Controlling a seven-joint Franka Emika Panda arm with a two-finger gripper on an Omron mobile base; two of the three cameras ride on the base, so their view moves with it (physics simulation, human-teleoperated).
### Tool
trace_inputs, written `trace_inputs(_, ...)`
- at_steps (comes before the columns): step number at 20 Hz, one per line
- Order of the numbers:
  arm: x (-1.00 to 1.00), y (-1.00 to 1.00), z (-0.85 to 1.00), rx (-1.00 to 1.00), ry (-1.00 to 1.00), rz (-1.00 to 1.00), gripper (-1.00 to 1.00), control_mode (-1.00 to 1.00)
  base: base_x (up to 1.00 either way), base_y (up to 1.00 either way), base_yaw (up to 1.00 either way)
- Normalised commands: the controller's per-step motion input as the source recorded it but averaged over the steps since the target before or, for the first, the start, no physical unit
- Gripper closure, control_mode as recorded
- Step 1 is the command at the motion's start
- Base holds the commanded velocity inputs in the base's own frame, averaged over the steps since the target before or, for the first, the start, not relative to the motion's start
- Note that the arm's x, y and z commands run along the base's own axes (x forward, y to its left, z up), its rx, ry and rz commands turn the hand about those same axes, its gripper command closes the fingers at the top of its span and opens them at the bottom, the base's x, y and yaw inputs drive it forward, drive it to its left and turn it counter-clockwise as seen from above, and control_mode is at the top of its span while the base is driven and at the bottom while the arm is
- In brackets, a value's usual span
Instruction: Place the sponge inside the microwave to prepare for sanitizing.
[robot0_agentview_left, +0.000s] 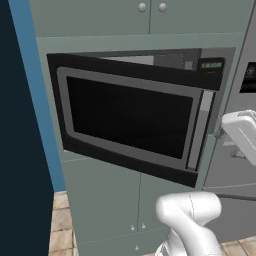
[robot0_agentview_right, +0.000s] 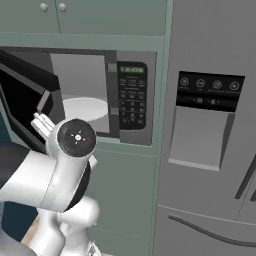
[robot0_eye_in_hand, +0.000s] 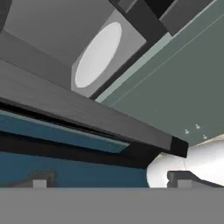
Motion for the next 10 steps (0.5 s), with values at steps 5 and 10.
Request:
trace_inputs(5,0.01,-0.21,0.00,0.29,0.00,0.05,-1.00,-1.00,0.00,0.00,0.00)
trace_inputs(10,0.36,-0.03,-0.02,0.21,0.00,0.00,-1.00,-1.00,0.00,0.00,0.00)
